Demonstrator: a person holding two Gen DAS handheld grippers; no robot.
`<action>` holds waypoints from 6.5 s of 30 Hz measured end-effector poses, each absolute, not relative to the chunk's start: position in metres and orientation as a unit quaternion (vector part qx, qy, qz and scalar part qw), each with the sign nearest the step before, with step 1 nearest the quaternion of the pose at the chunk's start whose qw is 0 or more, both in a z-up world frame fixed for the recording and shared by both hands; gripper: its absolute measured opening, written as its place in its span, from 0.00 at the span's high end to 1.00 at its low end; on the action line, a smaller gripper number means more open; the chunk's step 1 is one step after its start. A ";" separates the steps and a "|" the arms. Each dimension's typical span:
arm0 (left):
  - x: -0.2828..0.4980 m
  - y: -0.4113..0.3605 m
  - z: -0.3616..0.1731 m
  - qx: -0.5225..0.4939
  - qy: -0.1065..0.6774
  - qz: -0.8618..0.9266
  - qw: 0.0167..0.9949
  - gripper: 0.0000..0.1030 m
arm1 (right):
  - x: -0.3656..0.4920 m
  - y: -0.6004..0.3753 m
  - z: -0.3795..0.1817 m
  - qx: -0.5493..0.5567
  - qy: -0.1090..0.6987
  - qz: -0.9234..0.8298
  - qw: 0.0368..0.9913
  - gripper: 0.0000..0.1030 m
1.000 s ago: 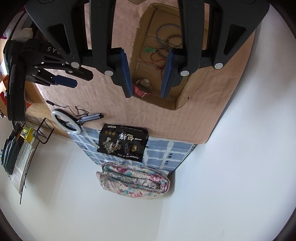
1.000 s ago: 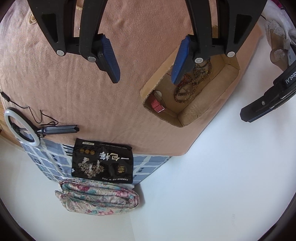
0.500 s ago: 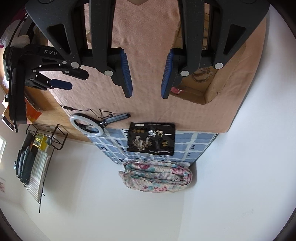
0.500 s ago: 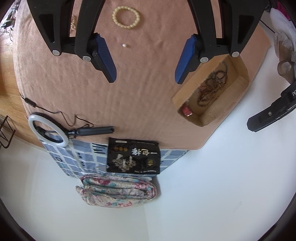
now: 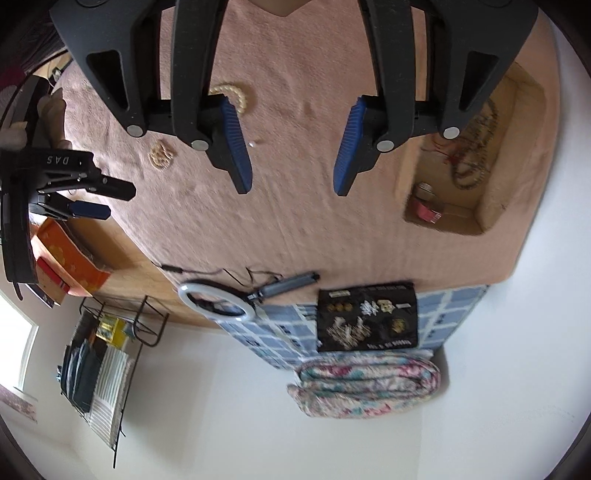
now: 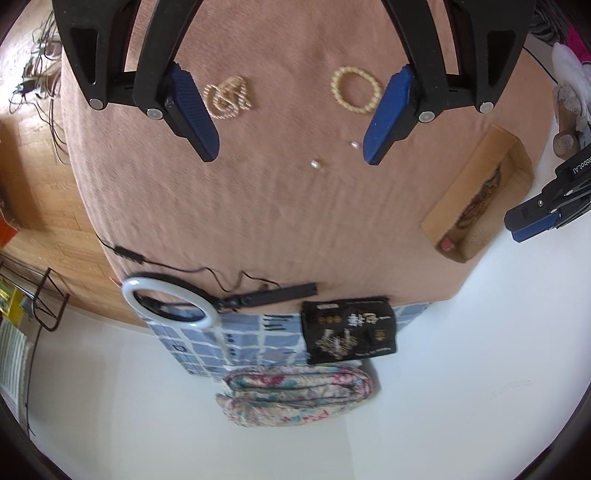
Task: Organize jewelry
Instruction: 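Move the left tool to the jade bead bracelet while the right tool approaches the pearl necklace, then close the left tool on the jade bracelet while the right tool grasps the pearl necklace, then carry the jade bracelet in the left tool while the right tool carries the pearl necklace to the box, then open both tools dropping the bracelet and necklace into the box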
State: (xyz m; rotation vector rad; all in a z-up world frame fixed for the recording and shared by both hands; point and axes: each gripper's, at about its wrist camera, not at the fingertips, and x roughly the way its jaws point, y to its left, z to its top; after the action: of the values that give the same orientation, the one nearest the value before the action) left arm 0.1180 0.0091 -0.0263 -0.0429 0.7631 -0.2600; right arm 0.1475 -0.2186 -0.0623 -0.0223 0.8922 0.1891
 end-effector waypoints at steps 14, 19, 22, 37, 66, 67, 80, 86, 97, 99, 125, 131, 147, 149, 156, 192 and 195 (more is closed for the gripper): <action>0.127 -0.045 -0.088 -0.006 0.450 -0.167 0.878 0.49 | 0.157 -0.282 -0.118 0.035 0.497 0.061 0.865 0.19; 0.131 -0.054 -0.109 -0.001 0.475 -0.173 0.863 0.49 | 0.165 -0.290 -0.134 0.039 0.515 0.063 0.854 0.19; 0.135 -0.059 -0.124 0.001 0.495 -0.175 0.851 0.49 | 0.169 -0.295 -0.144 0.043 0.526 0.062 0.847 0.19; 0.132 -0.083 -0.169 0.026 0.541 -0.191 0.818 0.49 | 0.181 -0.291 -0.176 0.035 0.562 0.077 0.823 0.19; 0.142 -0.086 -0.189 0.068 0.541 -0.165 0.822 0.90 | 0.195 -0.265 -0.201 -0.049 0.576 0.075 0.812 0.22; 0.142 -0.086 -0.189 0.068 0.541 -0.166 0.822 0.92 | 0.194 -0.264 -0.200 -0.056 0.575 0.076 0.813 0.25; 0.137 -0.087 -0.179 0.049 0.534 -0.178 0.825 0.94 | 0.186 -0.266 -0.191 -0.057 0.569 0.082 0.816 0.91; 0.134 -0.083 -0.163 0.033 0.521 -0.186 0.833 0.95 | 0.183 -0.266 -0.176 -0.056 0.551 0.080 0.829 0.95; 0.130 -0.072 -0.128 0.010 0.487 -0.190 0.852 0.95 | 0.171 -0.257 -0.134 -0.035 0.508 0.095 0.855 0.95; 0.129 -0.069 -0.123 0.006 0.482 -0.190 0.855 0.95 | 0.168 -0.252 -0.126 -0.033 0.499 0.100 0.860 0.95; 0.115 0.040 -0.046 -0.074 0.396 -0.127 0.906 0.95 | 0.150 -0.130 -0.067 -0.033 0.421 0.199 0.885 0.95; 0.109 0.072 -0.042 -0.083 0.389 -0.103 0.912 0.95 | 0.149 -0.099 -0.067 -0.035 0.416 0.224 0.881 0.95; 0.091 0.157 -0.043 -0.112 0.382 -0.037 0.917 0.95 | 0.154 -0.010 -0.078 -0.043 0.413 0.284 0.864 0.95; 0.090 0.166 -0.046 -0.114 0.383 -0.029 0.916 0.95 | 0.155 0.000 -0.080 -0.048 0.413 0.290 0.862 0.95; 0.085 0.194 -0.055 -0.121 0.390 -0.002 0.913 0.95 | 0.158 0.035 -0.090 -0.061 0.414 0.311 0.853 0.95; 0.098 0.241 -0.100 -0.128 0.445 0.064 0.884 0.58 | 0.182 0.101 -0.136 -0.075 0.429 0.333 0.836 0.24; 0.098 0.245 -0.099 -0.136 0.442 0.069 0.884 0.58 | 0.183 0.099 -0.135 -0.072 0.427 0.325 0.840 0.16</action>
State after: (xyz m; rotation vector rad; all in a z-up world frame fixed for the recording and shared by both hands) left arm 0.0976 0.2453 -0.0985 -0.2838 0.9189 0.1428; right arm 0.1825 0.0986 -0.1347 -0.1521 0.9035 0.6875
